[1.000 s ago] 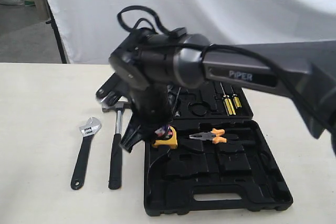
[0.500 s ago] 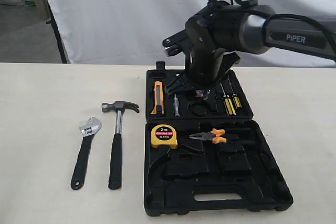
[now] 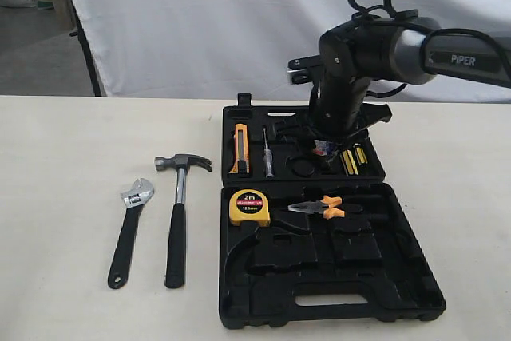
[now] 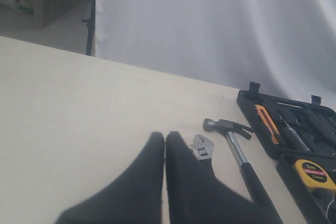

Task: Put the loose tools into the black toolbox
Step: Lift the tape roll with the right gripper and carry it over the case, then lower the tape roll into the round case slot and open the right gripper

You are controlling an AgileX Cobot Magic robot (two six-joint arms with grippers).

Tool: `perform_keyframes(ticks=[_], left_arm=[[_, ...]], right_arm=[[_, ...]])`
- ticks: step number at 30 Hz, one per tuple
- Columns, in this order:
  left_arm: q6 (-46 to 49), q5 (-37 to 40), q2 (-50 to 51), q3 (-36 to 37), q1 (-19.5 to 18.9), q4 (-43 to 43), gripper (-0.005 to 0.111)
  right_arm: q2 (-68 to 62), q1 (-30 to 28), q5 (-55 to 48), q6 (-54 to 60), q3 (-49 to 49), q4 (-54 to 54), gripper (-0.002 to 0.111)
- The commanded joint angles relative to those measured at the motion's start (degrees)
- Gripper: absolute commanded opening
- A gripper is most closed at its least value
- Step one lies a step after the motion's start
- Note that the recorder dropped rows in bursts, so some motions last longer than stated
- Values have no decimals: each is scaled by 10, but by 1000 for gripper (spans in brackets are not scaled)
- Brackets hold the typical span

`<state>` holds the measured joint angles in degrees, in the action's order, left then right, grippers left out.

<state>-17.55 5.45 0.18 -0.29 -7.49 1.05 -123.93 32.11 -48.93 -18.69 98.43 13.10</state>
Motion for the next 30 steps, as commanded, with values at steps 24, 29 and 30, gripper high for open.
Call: perform_keyframes(ticks=[24,29,30], left_arm=[[-3,-4,-2,-2,-15,3,1],[-3,-4,-2,-2,-15,3,1],[-3,-4,-2,-2,-15,3,1]], right_arm=[[-11,-21,5,21,1,-12,0],[-11,-20,12,83,1,-54,0],[-11,-20,18,100,1,-71,0]])
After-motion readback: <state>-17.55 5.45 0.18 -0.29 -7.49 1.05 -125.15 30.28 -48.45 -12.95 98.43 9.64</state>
